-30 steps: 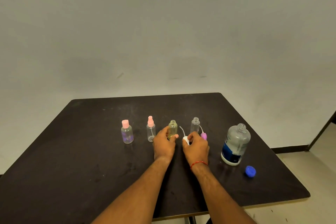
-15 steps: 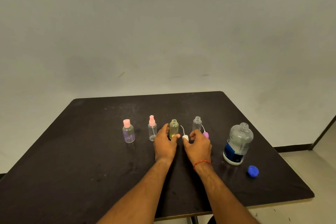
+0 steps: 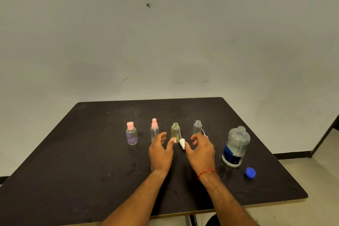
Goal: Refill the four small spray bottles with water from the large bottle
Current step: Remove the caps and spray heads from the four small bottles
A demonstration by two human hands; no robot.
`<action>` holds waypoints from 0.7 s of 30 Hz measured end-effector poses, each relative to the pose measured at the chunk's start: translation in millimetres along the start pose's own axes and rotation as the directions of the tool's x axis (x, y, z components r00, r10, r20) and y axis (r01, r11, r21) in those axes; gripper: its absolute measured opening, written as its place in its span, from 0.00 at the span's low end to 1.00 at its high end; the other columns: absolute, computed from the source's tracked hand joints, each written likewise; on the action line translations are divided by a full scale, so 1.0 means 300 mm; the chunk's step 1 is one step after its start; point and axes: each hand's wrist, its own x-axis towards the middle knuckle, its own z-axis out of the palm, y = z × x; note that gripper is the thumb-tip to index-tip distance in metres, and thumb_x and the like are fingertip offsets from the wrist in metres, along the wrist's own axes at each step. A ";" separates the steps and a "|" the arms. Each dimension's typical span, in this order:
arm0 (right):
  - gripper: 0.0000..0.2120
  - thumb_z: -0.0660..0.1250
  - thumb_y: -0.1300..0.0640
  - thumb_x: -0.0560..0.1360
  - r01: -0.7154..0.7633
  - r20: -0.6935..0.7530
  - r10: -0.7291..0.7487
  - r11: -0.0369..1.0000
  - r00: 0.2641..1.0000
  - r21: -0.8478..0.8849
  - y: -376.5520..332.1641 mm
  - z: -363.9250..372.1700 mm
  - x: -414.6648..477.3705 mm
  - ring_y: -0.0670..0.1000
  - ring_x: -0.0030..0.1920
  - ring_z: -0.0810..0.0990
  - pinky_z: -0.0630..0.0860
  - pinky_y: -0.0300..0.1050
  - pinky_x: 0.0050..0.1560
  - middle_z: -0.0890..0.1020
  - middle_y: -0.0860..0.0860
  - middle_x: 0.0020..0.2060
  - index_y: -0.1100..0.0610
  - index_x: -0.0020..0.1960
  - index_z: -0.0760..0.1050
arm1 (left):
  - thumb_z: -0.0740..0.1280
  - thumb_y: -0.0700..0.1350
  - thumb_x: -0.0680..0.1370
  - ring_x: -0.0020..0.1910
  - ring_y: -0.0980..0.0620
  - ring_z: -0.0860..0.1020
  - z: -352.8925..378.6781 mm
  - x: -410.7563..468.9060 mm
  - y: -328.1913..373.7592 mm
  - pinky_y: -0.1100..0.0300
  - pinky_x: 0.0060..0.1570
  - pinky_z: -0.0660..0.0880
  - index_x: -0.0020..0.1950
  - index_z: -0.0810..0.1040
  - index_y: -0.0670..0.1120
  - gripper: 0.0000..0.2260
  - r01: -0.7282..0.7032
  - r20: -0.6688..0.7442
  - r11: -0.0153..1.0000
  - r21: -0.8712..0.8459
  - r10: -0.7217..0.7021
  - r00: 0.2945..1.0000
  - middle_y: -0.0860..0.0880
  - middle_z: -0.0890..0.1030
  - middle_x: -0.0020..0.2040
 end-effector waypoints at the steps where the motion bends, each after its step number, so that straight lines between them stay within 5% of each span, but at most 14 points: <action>1: 0.11 0.76 0.57 0.69 0.018 -0.002 -0.018 1.000 1.000 0.007 -0.012 -0.001 -0.005 0.41 0.37 0.74 0.71 0.30 0.42 0.75 0.45 0.37 0.51 0.47 0.76 | 0.74 0.47 0.77 0.55 0.57 0.81 -0.028 -0.006 -0.001 0.61 0.56 0.78 0.61 0.80 0.47 0.13 -0.012 -0.016 1.000 -0.013 0.011 1.000 0.52 0.82 0.57; 6: 0.09 0.75 0.57 0.69 0.109 -0.021 -0.108 0.992 0.994 0.063 -0.084 0.044 -0.021 0.44 0.36 0.76 0.69 0.27 0.39 0.77 0.46 0.36 0.52 0.42 0.76 | 0.74 0.44 0.77 0.46 0.62 0.81 -0.172 0.015 0.004 0.68 0.47 0.78 0.51 0.81 0.49 0.06 -0.007 -0.064 1.000 -0.010 0.006 0.998 0.56 0.82 0.45; 8: 0.09 0.75 0.56 0.68 0.146 -0.016 -0.145 0.987 0.989 0.072 -0.120 0.072 -0.021 0.44 0.36 0.76 0.74 0.35 0.39 0.77 0.46 0.36 0.52 0.42 0.75 | 0.75 0.44 0.76 0.45 0.62 0.81 -0.213 0.033 -0.006 0.69 0.46 0.77 0.51 0.81 0.49 0.06 -0.004 -0.063 1.000 0.007 0.004 0.998 0.57 0.82 0.45; 12: 0.09 0.75 0.54 0.70 0.211 0.011 -0.213 0.973 0.977 0.091 -0.196 0.115 -0.003 0.43 0.38 0.75 0.74 0.36 0.41 0.76 0.45 0.39 0.53 0.46 0.77 | 0.74 0.45 0.77 0.48 0.61 0.82 -0.248 0.047 -0.056 0.72 0.47 0.76 0.54 0.82 0.48 0.08 -0.008 -0.030 0.997 0.074 0.010 1.000 0.55 0.83 0.48; 17: 0.12 0.69 0.44 0.74 0.215 0.058 -0.217 0.976 0.974 0.035 -0.283 0.182 0.079 0.47 0.39 0.77 0.76 0.43 0.40 0.77 0.46 0.38 0.53 0.47 0.76 | 0.75 0.43 0.76 0.53 0.56 0.82 -0.247 0.048 -0.112 0.57 0.58 0.80 0.60 0.81 0.47 0.13 -0.008 -0.074 0.999 0.048 0.011 0.997 0.52 0.83 0.55; 21: 0.16 0.66 0.43 0.75 0.173 0.141 -0.165 0.984 0.976 -0.043 -0.318 0.235 0.145 0.51 0.45 0.79 0.78 0.48 0.46 0.79 0.50 0.46 0.55 0.54 0.77 | 0.73 0.46 0.78 0.62 0.56 0.78 -0.251 0.043 -0.103 0.58 0.65 0.76 0.67 0.78 0.48 0.18 -0.004 -0.019 0.997 0.082 0.005 1.000 0.53 0.80 0.63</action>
